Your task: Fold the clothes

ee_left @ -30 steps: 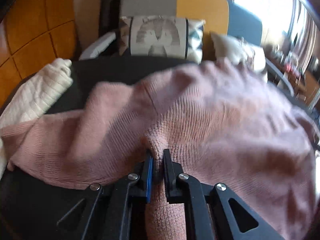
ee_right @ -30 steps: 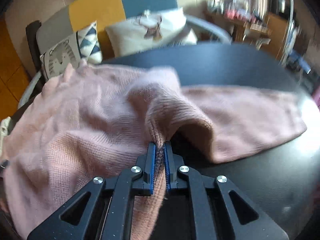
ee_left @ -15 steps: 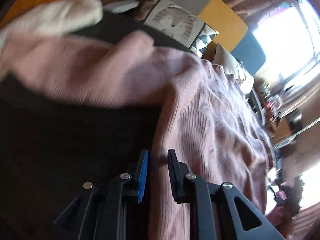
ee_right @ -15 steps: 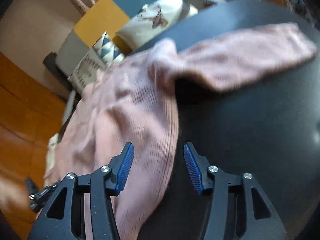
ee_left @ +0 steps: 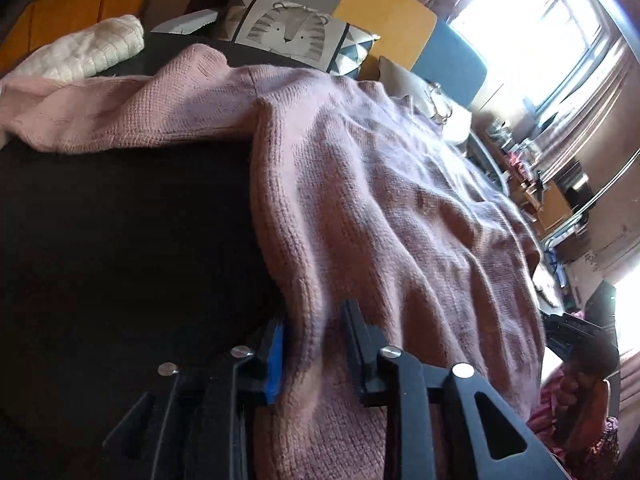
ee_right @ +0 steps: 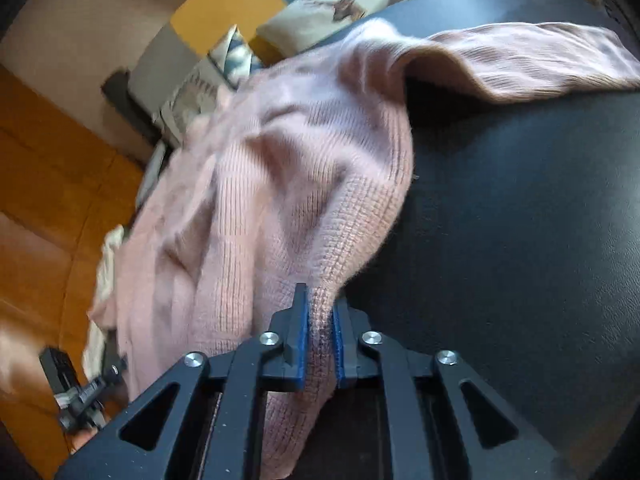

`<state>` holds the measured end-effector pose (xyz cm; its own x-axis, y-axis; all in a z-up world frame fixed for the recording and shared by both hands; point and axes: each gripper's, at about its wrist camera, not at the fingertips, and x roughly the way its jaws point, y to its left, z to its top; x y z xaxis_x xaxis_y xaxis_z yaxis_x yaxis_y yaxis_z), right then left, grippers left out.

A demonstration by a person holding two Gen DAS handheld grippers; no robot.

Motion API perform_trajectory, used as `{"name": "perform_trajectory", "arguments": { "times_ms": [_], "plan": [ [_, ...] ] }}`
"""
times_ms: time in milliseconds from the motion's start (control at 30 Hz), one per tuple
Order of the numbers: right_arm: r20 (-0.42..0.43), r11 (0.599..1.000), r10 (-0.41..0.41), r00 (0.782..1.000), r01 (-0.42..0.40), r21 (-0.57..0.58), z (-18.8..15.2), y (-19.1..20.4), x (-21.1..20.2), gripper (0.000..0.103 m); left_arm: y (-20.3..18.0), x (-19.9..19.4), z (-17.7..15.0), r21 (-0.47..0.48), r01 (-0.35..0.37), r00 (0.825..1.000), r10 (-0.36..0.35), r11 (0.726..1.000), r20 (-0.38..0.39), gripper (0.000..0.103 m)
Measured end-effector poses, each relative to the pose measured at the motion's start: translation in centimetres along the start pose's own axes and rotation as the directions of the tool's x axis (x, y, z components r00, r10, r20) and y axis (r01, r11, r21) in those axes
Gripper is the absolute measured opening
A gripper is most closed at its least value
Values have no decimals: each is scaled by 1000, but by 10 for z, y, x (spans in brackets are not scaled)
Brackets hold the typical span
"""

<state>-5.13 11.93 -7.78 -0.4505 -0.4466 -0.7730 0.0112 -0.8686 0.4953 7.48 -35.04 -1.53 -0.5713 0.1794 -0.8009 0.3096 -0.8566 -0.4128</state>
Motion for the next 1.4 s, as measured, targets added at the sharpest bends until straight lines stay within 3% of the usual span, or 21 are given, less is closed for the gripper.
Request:
{"name": "perform_trajectory", "arguments": {
  "times_ms": [133, 367, 467, 600, 633, 767, 900, 1000, 1233, 1400],
  "plan": [
    [23, 1000, -9, 1000, 9, -18, 12, 3, -13, 11, -3, -2, 3, 12, -24, 1000, 24, 1000, 4, 7],
    [108, 994, -102, 989, 106, -24, 40, -9, -57, 11, 0, -8, 16, 16, -86, 996, 85, 996, 35, 5],
    [92, 987, -153, 984, 156, -26, 40, -20, -51, 11, 1, 6, 21, 46, -143, 990, 142, 989, 25, 5],
    [7, 977, -211, 977, 211, -5, 32, -35, -8, 15, -13, 11, 18, 124, -201, 978, 192, 972, 83, 6],
    [27, 979, -206, 978, 206, -1, 31, -35, -10, 15, -15, 10, 18, 129, -198, 979, 189, 972, 79, 6],
    [43, 986, -163, 986, 162, 36, 28, -37, -23, 34, 1, 0, 14, 59, -128, 991, 126, 990, 43, 16],
    [88, 993, -110, 990, 107, 45, 19, -39, -52, 56, 29, -13, 2, -122, 8, 1000, -6, 992, 10, 17],
    [58, 998, -63, 996, 63, 11, 10, -35, -64, 58, 39, -22, -17, -167, 81, 996, -85, 983, -16, 18],
    [-65, 994, -79, 995, 74, -82, -34, -19, -55, 58, 10, -29, -50, -10, 56, 997, -57, 998, -57, 21],
    [-74, 994, -94, 993, 89, -65, -48, -22, -58, 58, -10, -22, -58, 37, 79, 995, -77, 996, -60, 22]
  ]
}}
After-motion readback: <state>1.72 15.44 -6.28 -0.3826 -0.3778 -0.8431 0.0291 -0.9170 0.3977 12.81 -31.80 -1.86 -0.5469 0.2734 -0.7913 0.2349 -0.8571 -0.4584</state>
